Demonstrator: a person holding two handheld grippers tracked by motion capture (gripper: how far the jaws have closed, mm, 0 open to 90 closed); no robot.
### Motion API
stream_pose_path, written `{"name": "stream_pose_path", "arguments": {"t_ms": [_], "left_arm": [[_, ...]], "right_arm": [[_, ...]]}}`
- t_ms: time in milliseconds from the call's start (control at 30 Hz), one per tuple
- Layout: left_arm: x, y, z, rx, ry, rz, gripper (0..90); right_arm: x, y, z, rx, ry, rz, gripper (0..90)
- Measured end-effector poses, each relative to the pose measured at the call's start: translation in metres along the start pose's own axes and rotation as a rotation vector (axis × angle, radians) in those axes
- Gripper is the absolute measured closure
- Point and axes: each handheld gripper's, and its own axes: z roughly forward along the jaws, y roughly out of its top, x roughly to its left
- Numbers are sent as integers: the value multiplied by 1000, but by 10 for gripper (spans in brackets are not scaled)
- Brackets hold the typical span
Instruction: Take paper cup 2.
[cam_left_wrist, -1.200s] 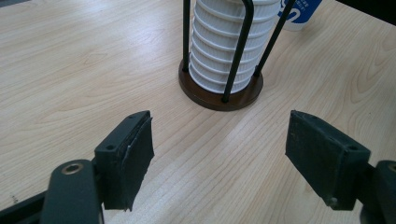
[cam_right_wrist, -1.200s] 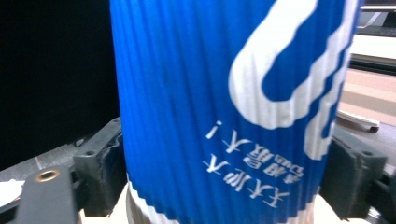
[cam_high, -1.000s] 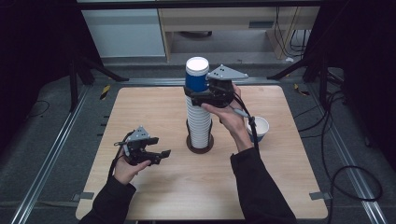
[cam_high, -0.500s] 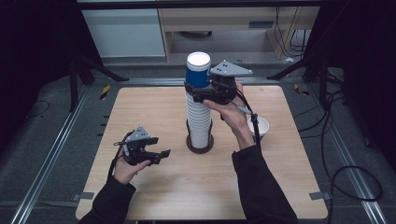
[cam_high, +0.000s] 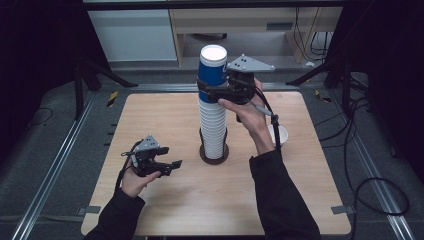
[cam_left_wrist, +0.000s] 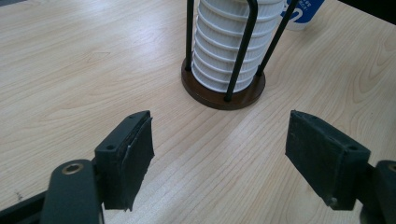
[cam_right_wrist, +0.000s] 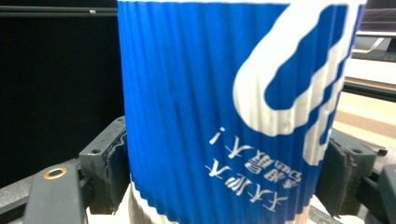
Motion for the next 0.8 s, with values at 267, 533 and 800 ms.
{"name": "stream_pose_path", "arguments": {"t_ms": [267,533,800], "left_arm": [[0,0,0,4,-2,2,227],[0,0,0,1,0,3,227],[0,1,-3,-8,3,3,227]], "right_arm": [[0,13,-8,-29,-10,-7,194],[-1,24,-21,-82,-9,-16,194],[-4,22,-46,-77,-25,-39,194]]}}
